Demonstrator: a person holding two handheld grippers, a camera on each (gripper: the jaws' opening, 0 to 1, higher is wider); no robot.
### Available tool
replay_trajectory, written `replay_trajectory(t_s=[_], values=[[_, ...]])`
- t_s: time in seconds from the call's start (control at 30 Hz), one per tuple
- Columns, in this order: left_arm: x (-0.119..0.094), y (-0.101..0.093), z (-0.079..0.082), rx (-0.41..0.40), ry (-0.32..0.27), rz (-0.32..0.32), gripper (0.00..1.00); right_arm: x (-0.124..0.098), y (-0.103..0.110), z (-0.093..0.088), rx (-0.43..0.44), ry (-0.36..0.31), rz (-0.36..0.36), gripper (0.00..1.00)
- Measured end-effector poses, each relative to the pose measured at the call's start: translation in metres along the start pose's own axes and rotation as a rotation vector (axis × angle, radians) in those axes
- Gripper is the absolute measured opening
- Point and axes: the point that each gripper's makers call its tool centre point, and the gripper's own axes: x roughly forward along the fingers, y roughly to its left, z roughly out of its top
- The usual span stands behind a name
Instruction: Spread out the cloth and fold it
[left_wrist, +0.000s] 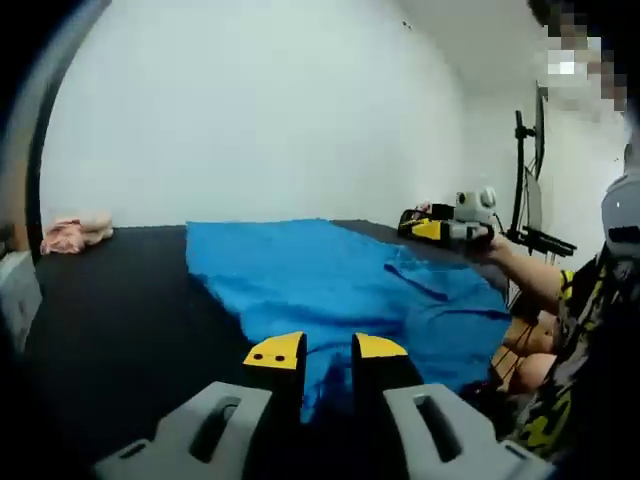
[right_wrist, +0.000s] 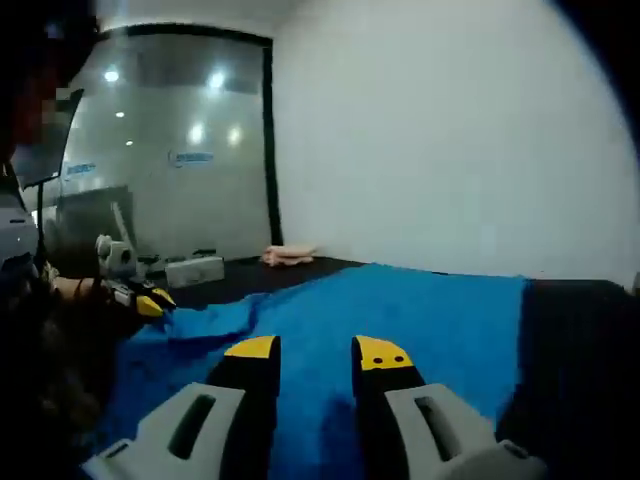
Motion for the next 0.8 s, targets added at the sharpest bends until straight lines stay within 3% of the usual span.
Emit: replay_trajectory(t_s=[0.03,0.1,0.2,0.27,0.3,0.37,0.4,0.43,0.5,0.57,0.6,0.67,0.73,0.8], values=[[0.002,-0.004,0.001,0.006,-0.002,-0.019,0.16,0.016,0.008,-0.001,0.008,0.029,0.042,0.27],[0.008,-0.015,0.008,0.053,-0.014,-0.067,0.16,0.063,0.016,-0.016,-0.061,0.127,0.095,0.27],[0.024,-0.023,0.011,0.159,0.002,-0.107,0.16,0.106,0.026,-0.030,-0.060,0.158,0.157,0.20],[0.036,-0.025,0.001,0.180,0.045,-0.133,0.16,0.132,0.029,-0.041,-0.024,0.177,0.186,0.16],[0.039,-0.032,-0.013,0.161,0.103,-0.165,0.14,0.141,0.035,-0.052,-0.023,0.211,0.220,0.15],[0.036,-0.034,-0.038,0.108,0.219,-0.200,0.02,0.150,0.041,-0.063,0.027,0.247,0.251,0.15],[0.038,-0.032,-0.019,0.032,0.091,-0.184,0.01,0.150,0.048,-0.068,0.033,0.258,0.270,0.15],[0.032,-0.031,-0.028,-0.030,0.157,-0.192,0.01,0.150,0.054,-0.072,0.028,0.266,0.291,0.15],[0.027,-0.028,-0.027,-0.013,0.139,-0.198,0.00,0.149,0.059,-0.078,0.018,0.274,0.303,0.16],[0.023,-0.029,-0.028,-0.024,0.136,-0.206,0.00,0.146,0.057,-0.092,-0.019,0.342,0.291,0.15],[0.021,-0.032,-0.028,-0.023,0.135,-0.209,0.00,0.148,0.060,-0.082,-0.034,0.279,0.309,0.16],[0.017,-0.032,-0.028,0.000,0.127,-0.212,0.00,0.146,0.056,-0.085,0.004,0.308,0.305,0.15],[0.016,-0.031,-0.026,0.003,0.117,-0.213,0.00,0.147,0.047,-0.085,-0.061,0.313,0.278,0.01],[0.015,-0.029,-0.023,-0.010,0.105,-0.205,0.00,0.148,0.043,-0.074,-0.064,0.290,0.259,0.01]])
